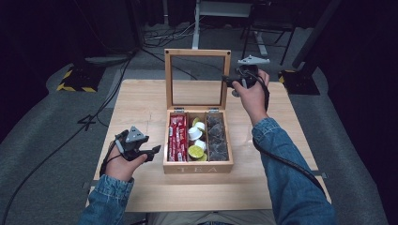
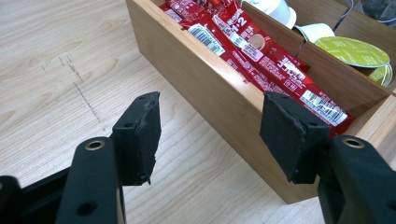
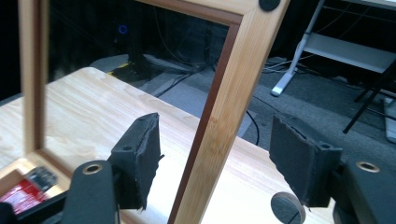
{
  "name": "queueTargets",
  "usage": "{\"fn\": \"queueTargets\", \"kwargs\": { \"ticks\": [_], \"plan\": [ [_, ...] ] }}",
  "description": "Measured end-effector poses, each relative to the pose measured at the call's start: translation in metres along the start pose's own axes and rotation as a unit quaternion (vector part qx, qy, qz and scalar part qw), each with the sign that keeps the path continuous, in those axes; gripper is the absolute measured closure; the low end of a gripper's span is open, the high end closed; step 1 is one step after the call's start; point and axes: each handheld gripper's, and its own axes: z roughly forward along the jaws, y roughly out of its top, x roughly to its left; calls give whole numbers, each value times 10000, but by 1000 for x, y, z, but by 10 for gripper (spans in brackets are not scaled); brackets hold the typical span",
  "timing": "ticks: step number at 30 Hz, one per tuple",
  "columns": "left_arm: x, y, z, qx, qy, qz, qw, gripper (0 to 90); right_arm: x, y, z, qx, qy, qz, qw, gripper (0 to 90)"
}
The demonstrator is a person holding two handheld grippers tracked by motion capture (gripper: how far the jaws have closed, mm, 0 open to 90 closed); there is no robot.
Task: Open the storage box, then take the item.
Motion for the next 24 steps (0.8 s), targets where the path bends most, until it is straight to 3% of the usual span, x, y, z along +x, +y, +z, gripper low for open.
{"fn": "queueTargets", "kwargs": {
  "ticks": [7,13,24],
  "plan": [
    [1,0,-1,0,23,3,10000,389,3,-2,-28,-18,189,-20,9998,346],
    [-1,-1,-3,8,39,-22,10000,389,10,-11,-57,74,302,130,9994,346],
    [2,-14,-7,130,146,-159,9997,381,26,-41,-71,240,575,151,9979,333]
  ]
}}
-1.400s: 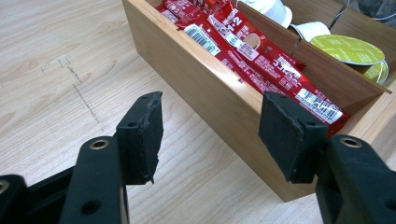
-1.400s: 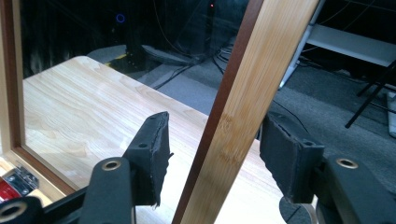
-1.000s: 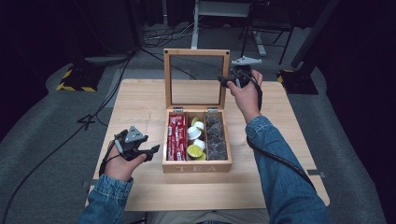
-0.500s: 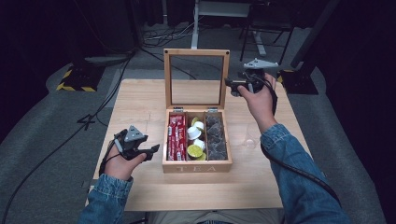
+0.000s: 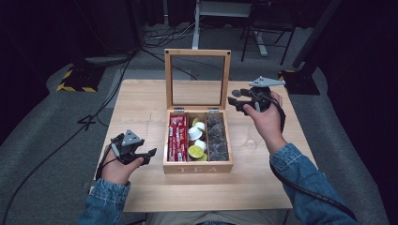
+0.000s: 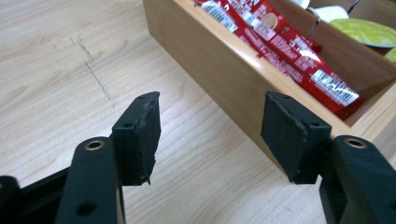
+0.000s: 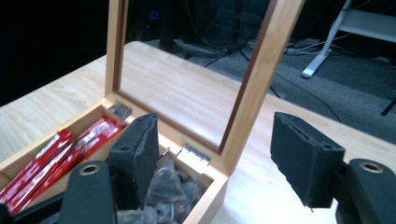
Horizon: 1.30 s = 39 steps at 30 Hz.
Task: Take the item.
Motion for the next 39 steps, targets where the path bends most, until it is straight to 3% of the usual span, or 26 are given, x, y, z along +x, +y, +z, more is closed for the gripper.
{"fn": "queueTargets", "kwargs": {
  "ticks": [17,29,39],
  "plan": [
    [1,-27,12,437,18,-165,9989,372,21,-41,28,579,481,48,9972,334],
    [6,-45,18,638,29,-347,9974,372,40,-68,49,1052,749,-42,9916,363],
    [11,-50,21,715,3,-384,9967,366,51,-80,62,1382,873,-174,9864,339]
  ]
}}
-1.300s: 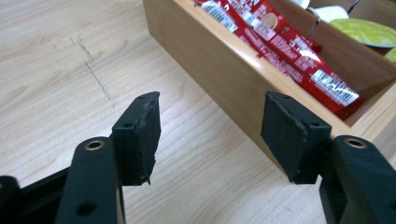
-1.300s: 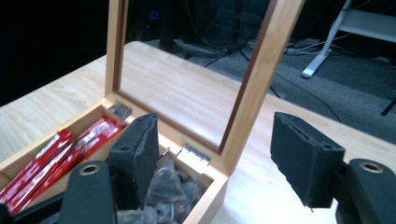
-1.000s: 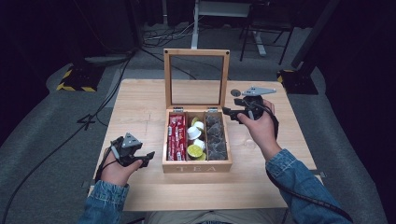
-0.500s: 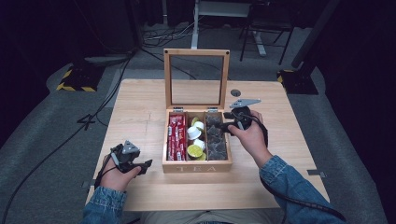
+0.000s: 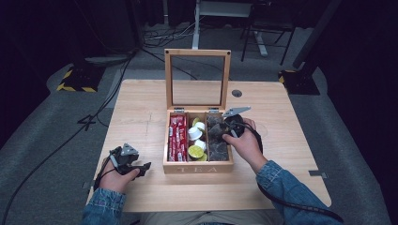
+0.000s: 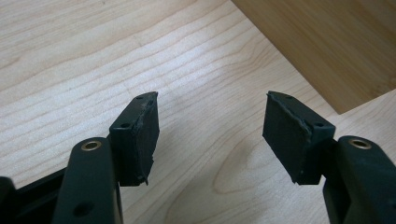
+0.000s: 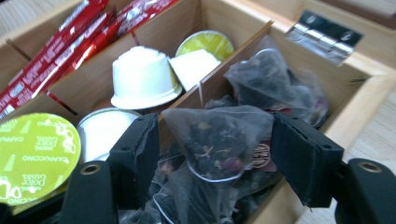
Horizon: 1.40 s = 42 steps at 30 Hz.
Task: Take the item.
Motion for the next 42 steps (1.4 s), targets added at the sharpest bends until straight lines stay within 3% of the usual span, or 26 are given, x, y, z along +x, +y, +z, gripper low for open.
{"fn": "queueTargets", "kwargs": {
  "ticks": [10,18,34,42],
  "plan": [
    [3,-3,4,25,-3,-58,10000,365,1,0,10,225,-84,-180,9996,549],
    [5,-4,6,-54,-3,-20,10000,348,0,0,8,23,52,-144,9999,700],
    [8,-5,11,-248,31,113,9996,342,0,5,-7,-383,102,-123,9991,718],
    [9,-5,13,-293,76,281,9991,341,1,9,-21,-627,153,-101,9979,718]
  ]
}}
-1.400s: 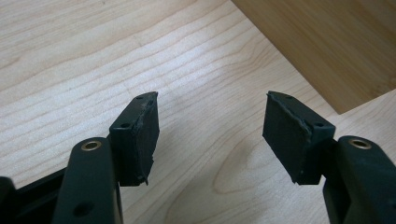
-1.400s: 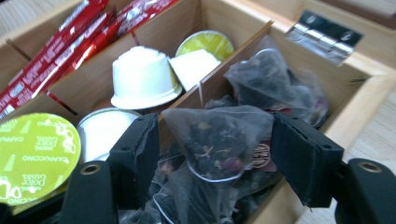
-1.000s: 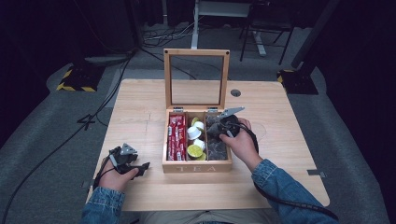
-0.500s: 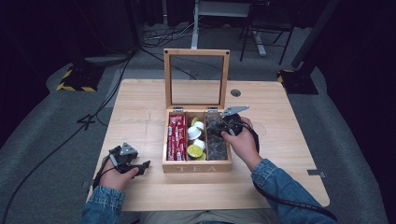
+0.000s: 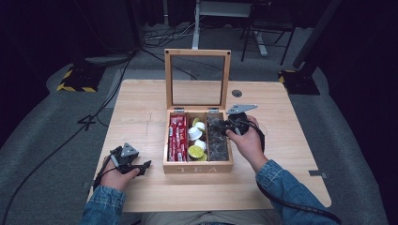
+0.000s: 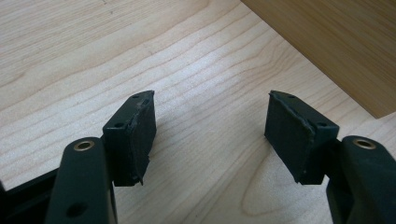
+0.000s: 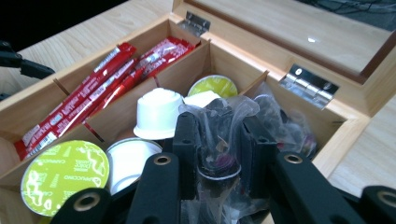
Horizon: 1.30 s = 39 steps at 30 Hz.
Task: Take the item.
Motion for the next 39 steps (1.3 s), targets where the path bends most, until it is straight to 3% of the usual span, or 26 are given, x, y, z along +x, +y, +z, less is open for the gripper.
{"fn": "queueTargets", "kwargs": {
  "ticks": [6,20,39],
  "plan": [
    [2,-1,4,-150,42,108,9998,329,0,5,-15,-181,-37,-31,9998,719],
    [3,0,5,-137,12,119,9998,319,-7,11,-46,-399,-223,-64,9989,719],
    [4,3,8,-130,20,121,9998,289,-27,-1,-96,-539,-640,105,9964,719]
  ]
}}
